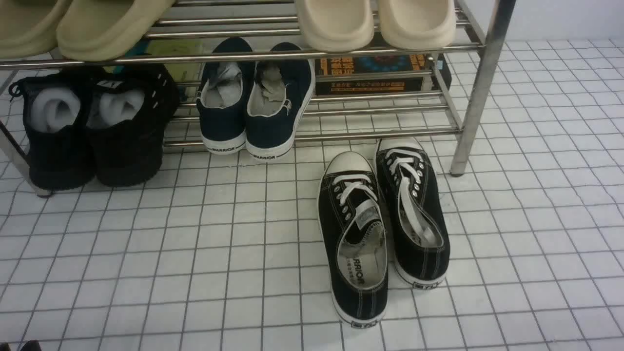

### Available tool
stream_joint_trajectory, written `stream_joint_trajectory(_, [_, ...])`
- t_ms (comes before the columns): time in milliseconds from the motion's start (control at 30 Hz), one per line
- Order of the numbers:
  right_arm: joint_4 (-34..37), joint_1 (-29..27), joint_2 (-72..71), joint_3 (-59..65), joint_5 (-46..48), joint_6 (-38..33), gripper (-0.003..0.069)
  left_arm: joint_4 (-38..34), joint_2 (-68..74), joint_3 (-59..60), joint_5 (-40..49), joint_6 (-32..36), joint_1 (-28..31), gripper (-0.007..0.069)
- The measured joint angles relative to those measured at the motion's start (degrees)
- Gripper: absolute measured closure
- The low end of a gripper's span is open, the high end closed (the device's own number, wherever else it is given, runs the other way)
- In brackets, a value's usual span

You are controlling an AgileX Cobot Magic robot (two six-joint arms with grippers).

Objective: Take the shoes off the shelf with your hand from the white checkered tablecloth.
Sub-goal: 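Grasp the leftmost shoe on the bottom shelf of the shoe rack with the left gripper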

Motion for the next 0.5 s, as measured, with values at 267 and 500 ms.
stream_joint_trajectory(267, [0.0,0.0,0.0,0.0,0.0,0.0,0.0501,0.0,0.0,0.0,0.0,0.0,0.0,0.0385])
stream_joint_trajectory(500, [0.0,0.0,0.0,0.0,0.0,0.0,0.0491,0.0,0.0,0.0,0.0,0.0,0.0,0.0385])
